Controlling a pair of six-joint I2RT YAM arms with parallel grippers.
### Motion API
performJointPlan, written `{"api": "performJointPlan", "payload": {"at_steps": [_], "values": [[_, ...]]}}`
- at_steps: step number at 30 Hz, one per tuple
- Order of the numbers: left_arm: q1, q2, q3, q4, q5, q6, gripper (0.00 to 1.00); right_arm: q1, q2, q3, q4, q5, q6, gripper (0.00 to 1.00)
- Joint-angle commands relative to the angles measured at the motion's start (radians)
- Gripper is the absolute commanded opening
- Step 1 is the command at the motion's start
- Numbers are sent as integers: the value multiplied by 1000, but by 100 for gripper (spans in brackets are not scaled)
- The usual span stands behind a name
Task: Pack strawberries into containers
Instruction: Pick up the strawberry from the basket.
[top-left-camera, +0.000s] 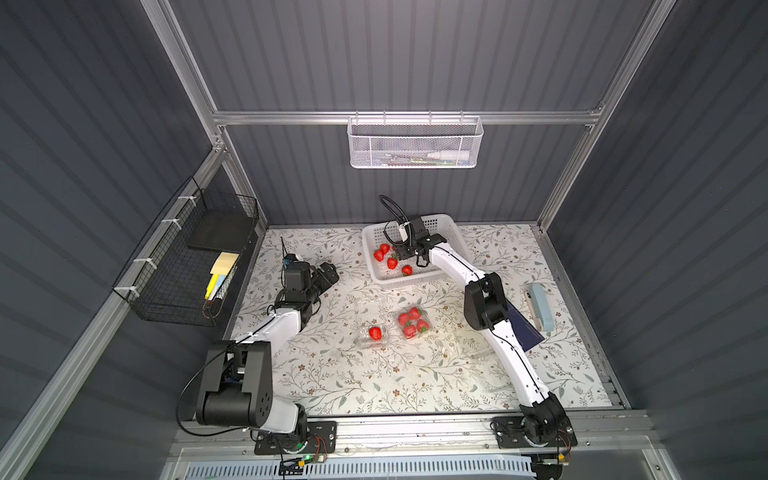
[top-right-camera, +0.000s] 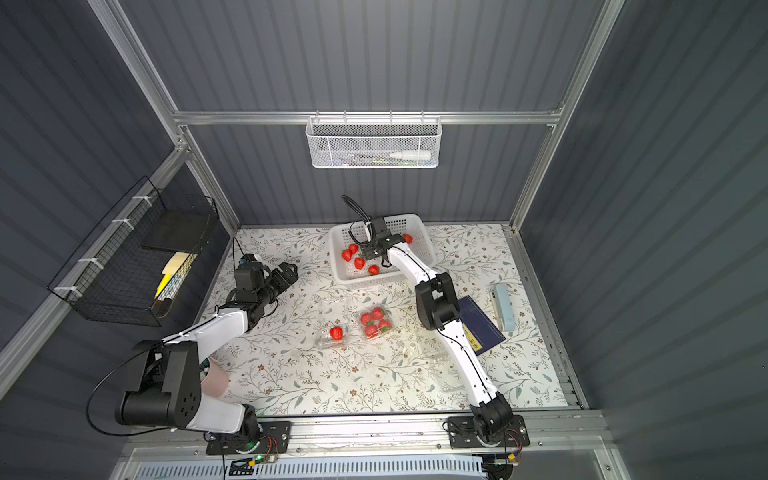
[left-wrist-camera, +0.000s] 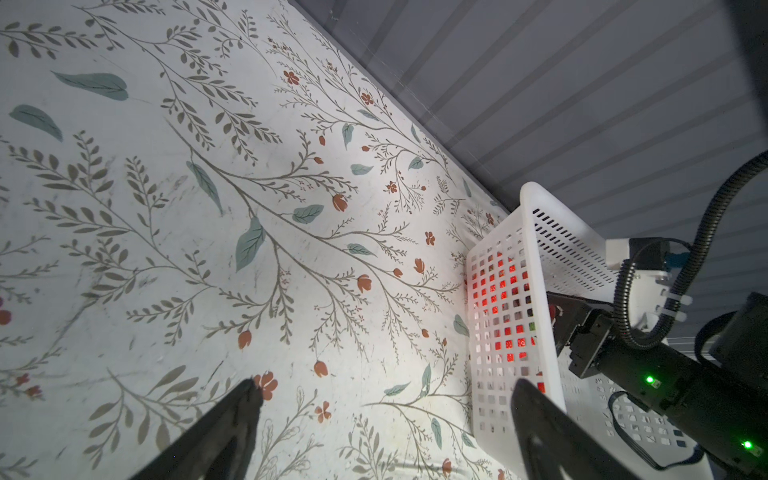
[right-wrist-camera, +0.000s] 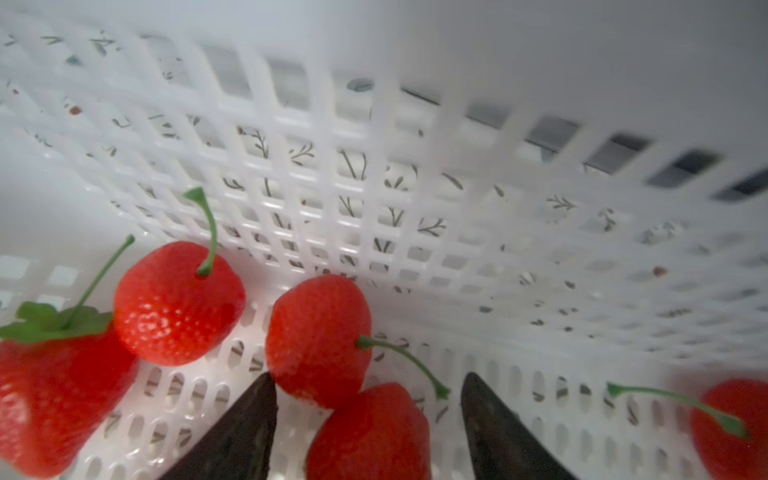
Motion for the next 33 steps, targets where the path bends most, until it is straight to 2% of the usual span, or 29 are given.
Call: {"api": "performJointPlan", "payload": {"at_steps": [1,6,12,19,27,33], "values": [[2,21,31,22,22,24,95,-9,20,41,-33,-15,4,64],[1,23,33,29,28,25,95,-14,-7,1,-68,-41,45,55],[2,5,25,30,36,26,94,-15,-140,-253,111,-77,61,35],[1,-44,-4,37,41,28,95,-13,-365,-529,291,-106,52,30],[2,-46,-74,123,71,-11,94,-5,-627,-759,326,-202,111,27],[1,-54,-98,161,79,-16,94,78,-845,-999,380,-259,151,27]]}}
